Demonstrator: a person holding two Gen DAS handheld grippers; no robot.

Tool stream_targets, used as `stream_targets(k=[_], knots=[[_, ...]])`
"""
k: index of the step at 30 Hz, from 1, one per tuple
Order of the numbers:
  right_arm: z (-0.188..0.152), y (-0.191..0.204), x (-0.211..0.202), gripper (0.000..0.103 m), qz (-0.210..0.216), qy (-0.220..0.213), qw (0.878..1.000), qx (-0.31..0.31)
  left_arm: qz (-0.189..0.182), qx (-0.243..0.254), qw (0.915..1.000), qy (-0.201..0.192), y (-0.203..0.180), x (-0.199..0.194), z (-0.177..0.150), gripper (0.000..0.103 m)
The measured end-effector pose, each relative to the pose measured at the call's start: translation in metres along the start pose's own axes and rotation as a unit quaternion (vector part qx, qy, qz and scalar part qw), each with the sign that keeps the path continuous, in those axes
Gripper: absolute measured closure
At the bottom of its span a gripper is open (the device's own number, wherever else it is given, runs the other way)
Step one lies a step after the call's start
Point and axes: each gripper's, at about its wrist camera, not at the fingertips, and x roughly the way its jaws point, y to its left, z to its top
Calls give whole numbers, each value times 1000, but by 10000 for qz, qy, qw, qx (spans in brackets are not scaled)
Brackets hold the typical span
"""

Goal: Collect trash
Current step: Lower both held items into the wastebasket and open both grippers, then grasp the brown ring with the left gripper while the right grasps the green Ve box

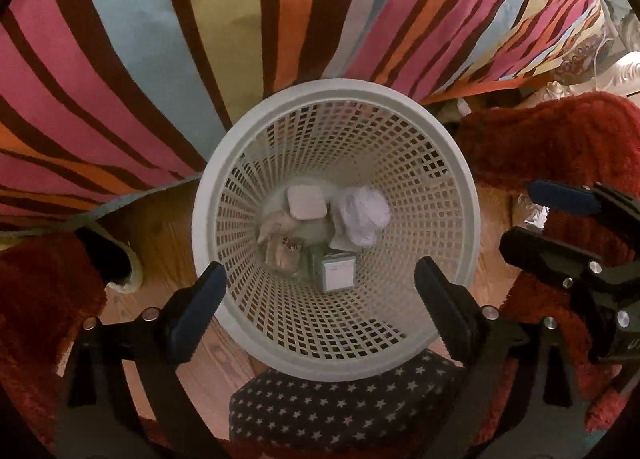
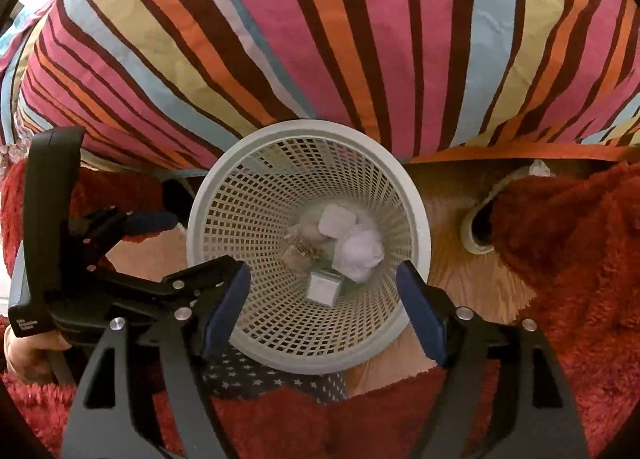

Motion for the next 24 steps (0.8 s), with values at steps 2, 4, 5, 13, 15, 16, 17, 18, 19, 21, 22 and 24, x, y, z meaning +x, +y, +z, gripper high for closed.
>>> stream_targets(k=[2, 4, 5, 13, 15, 16, 17, 18, 19, 21, 22, 24], knots=[[0, 0, 1, 31, -19, 11, 10000, 27, -4, -15, 10000, 29, 1, 0, -1, 11], [0, -1, 1, 31, -35, 5, 10000, 41, -6, -21, 10000, 32, 1, 1, -1, 11], [0, 0, -1, 31, -58, -32, 10000, 36, 3, -18, 10000, 12, 0, 0, -1, 11], [4, 18, -80, 31, -316, -1611, 9852, -490, -96, 369, 9929, -1124, -10, -95, -7, 11], [11, 19, -106, 31, -242, -2063, 9766, -555, -103, 411, 9861, -1609, -7, -135, -2, 11], [18, 19, -120, 31, -176, -2293, 9715, -580, -2, 429, 9805, -1915, -3, -157, 3, 11], [24, 19, -132, 31, -123, -2484, 9667, -599, 132, 430, 9749, -2182, 1, -176, 9, 11], [34, 19, -144, 31, -42, -2692, 9608, -659, 347, 405, 9670, -2492, 8, -198, 19, 11], [47, 18, -155, 31, 28, -2906, 9539, -746, 519, 380, 9583, -2786, 16, -218, 32, 11], [72, 18, -170, 31, 10, -3239, 9420, -878, 952, 186, 9416, -3225, 37, -246, 64, 11], [89, 19, -178, 31, 28, -3424, 9345, -978, 1038, 92, 9364, -3351, 44, -254, 78, 11], [124, 21, -189, 31, 150, -3707, 9220, -1104, 1133, -243, 9254, -3607, 68, -269, 114, 11]])
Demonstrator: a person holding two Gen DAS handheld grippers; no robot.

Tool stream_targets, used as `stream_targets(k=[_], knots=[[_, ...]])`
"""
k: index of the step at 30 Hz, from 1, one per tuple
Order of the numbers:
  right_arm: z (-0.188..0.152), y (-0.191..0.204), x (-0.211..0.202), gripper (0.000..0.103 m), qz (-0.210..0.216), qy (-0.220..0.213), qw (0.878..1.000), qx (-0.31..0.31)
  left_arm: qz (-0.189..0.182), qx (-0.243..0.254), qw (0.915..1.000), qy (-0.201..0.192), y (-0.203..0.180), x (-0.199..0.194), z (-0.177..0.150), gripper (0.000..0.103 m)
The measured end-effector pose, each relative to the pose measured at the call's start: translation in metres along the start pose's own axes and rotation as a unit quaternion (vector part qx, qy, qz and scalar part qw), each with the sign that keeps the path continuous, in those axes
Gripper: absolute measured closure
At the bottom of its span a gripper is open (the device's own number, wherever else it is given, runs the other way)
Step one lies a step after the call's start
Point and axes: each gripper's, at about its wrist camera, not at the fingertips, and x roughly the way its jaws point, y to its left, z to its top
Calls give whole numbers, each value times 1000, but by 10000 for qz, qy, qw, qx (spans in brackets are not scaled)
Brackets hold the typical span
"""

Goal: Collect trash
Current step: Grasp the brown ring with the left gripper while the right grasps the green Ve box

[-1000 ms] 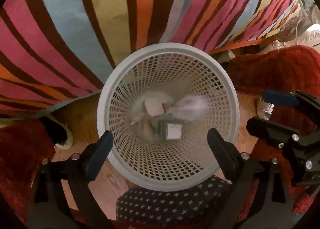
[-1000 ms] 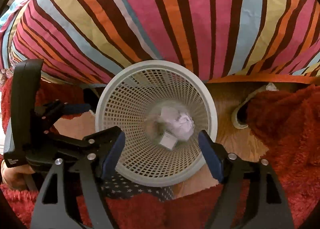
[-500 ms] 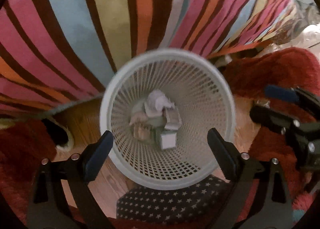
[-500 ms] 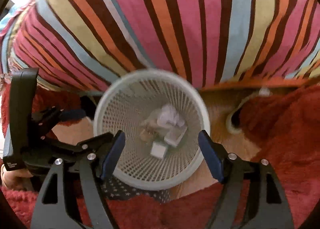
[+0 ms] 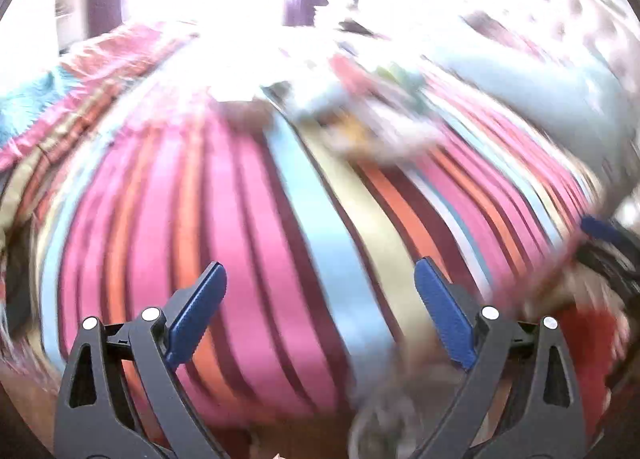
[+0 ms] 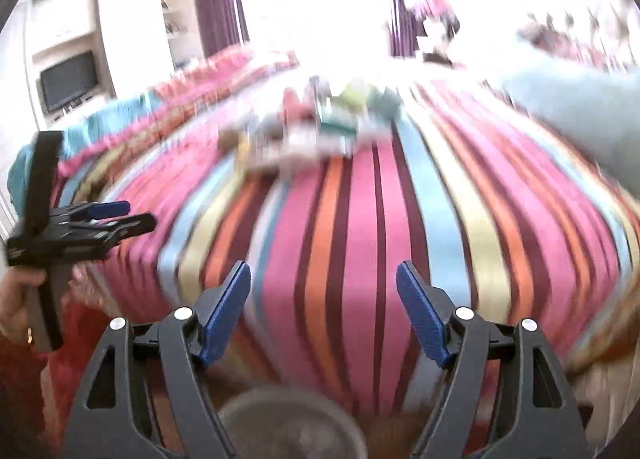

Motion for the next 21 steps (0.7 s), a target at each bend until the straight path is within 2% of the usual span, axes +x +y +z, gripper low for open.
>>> stream_targets(k=[3, 5, 8, 9, 12, 15, 17, 21], knots=[[42, -11, 30, 31, 384, -293, 9987, 154, 298, -495, 9983, -119, 32, 37, 48, 11], [66, -17, 55, 31, 359, -379, 9986, 127, 504, -754, 9958, -78, 45, 62, 71, 11], [92, -25, 91, 31, 507, -111, 9987, -8, 509, -1000, 9936, 132, 56, 99, 98, 11], [101, -29, 108, 31, 595, 39, 9982, 31, 669, -980, 9927, 212, 58, 113, 107, 11], [116, -37, 144, 31, 677, 287, 9972, 104, 933, -855, 9914, 318, 59, 137, 117, 11], [125, -41, 172, 31, 902, 434, 9948, 181, 975, -843, 9906, 467, 64, 156, 121, 11], [128, -38, 180, 31, 924, 527, 9942, 138, 750, -934, 9917, 474, 67, 162, 121, 11], [127, -36, 196, 31, 859, 709, 9938, 29, 680, -858, 9928, 477, 64, 169, 127, 11]])
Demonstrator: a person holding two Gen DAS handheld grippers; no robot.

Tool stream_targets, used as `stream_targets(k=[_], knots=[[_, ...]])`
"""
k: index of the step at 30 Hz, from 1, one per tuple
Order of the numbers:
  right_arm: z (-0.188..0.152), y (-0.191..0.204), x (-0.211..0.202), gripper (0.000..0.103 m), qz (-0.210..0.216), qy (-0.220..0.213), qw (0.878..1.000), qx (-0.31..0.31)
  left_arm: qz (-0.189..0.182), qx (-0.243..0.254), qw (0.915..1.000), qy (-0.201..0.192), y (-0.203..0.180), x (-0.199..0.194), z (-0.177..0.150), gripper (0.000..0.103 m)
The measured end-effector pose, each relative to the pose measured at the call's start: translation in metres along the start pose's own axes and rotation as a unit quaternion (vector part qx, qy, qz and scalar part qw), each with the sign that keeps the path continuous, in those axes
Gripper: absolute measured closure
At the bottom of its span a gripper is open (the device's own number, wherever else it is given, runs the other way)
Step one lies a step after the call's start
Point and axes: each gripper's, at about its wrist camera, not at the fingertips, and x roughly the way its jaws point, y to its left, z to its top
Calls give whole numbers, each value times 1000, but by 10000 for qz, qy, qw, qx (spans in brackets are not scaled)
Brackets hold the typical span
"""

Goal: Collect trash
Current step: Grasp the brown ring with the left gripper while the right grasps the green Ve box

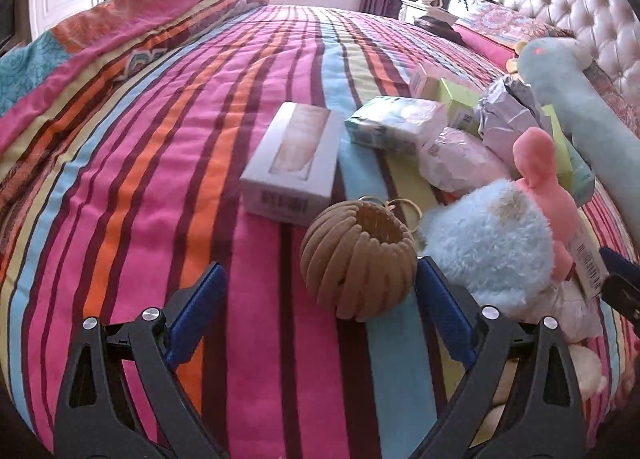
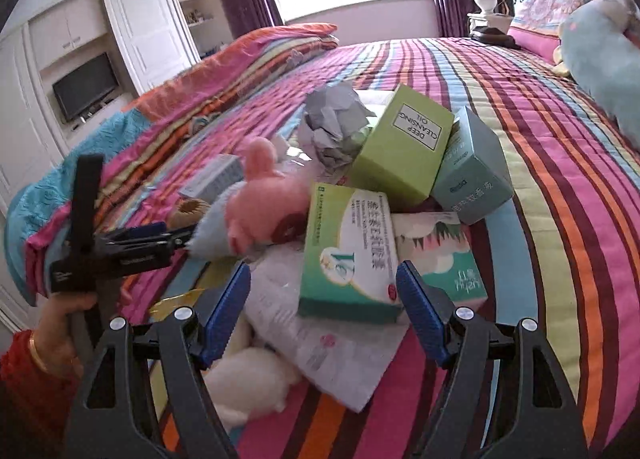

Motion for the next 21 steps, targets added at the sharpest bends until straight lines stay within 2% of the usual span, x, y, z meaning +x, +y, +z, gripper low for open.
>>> stream_targets(k=[5, 9, 12, 14, 18, 21], knots=[[6, -6, 18, 31, -39, 262, 9996, -5, 6, 85, 9998, 155, -3, 10, 0, 11], [8, -9, 24, 31, -34, 251, 9997, -29, -50, 88, 9999, 117, -2, 8, 2, 11], [12, -14, 23, 31, 107, 172, 9996, 205, -4, 108, 9997, 204, -2, 12, 2, 11], [15, -13, 24, 31, -39, 116, 9997, 200, -25, 60, 9997, 219, -1, 13, 2, 11], [18, -3, 37, 32, -422, 369, 9983, -155, 56, 135, 9995, 284, -3, 16, 2, 15], [21, -2, 42, 32, -499, 454, 9976, -159, 142, 297, 9990, 319, -5, 18, 1, 16]])
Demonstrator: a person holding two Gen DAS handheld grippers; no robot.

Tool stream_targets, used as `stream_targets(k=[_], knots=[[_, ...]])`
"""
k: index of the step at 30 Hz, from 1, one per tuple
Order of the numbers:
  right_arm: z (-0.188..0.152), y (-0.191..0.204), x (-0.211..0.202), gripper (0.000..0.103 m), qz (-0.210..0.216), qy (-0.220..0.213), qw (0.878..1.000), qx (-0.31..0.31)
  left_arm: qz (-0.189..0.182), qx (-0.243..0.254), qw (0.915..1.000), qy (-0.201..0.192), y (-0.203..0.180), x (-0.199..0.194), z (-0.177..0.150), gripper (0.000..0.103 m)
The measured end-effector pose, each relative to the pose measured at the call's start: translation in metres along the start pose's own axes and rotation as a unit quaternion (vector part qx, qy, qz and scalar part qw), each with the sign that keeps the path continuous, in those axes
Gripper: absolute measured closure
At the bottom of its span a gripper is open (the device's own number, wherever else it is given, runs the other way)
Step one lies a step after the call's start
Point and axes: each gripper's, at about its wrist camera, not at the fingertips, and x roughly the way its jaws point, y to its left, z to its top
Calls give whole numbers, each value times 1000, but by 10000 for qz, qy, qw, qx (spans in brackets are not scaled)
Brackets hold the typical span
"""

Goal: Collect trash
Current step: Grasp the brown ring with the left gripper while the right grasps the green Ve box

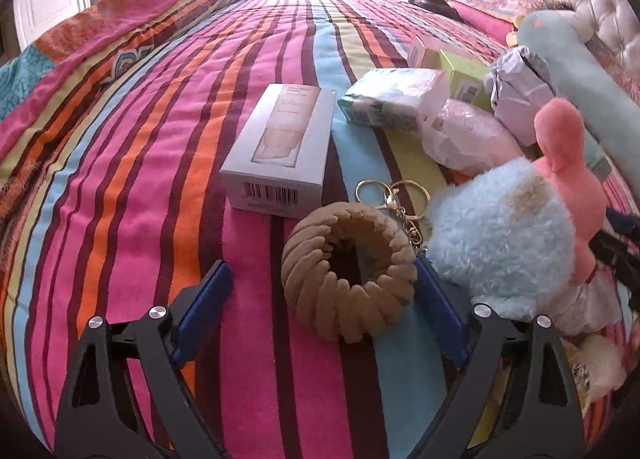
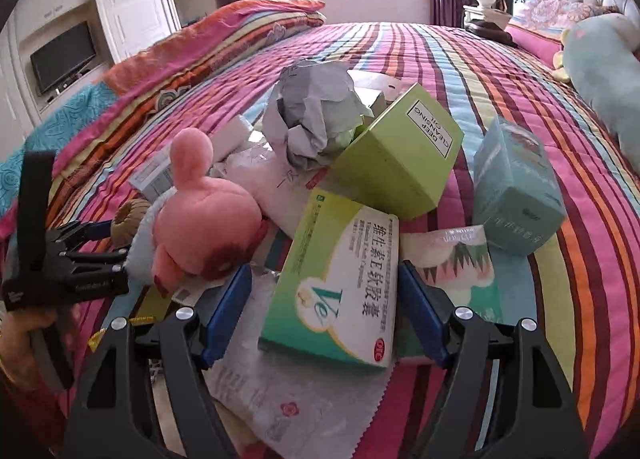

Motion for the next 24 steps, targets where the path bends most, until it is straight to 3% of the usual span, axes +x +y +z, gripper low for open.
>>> stream_targets(k=[6, 9, 10, 11, 17, 24], knots=[[3, -10, 12, 32, 272, 178, 9987, 401, 36, 42, 10000, 6, -1, 0, 0, 17], [5, -14, 10, 52, 399, 189, 9970, 634, 102, 92, 9999, -68, -1, -2, 0, 35], [4, -16, 8, 52, 474, 163, 9961, 727, 81, 93, 9999, -96, -1, -3, 0, 46], [2, -16, 6, 52, 482, 145, 9958, 763, 69, 79, 9999, -132, 0, -5, 0, 48], [-10, -14, -17, 52, 108, -171, 9974, 698, -468, -420, 9977, -236, 20, -15, -4, 51], [-27, -25, -52, 52, 290, -474, 9937, 971, -849, -511, 9934, -579, 29, -60, -27, 51]])
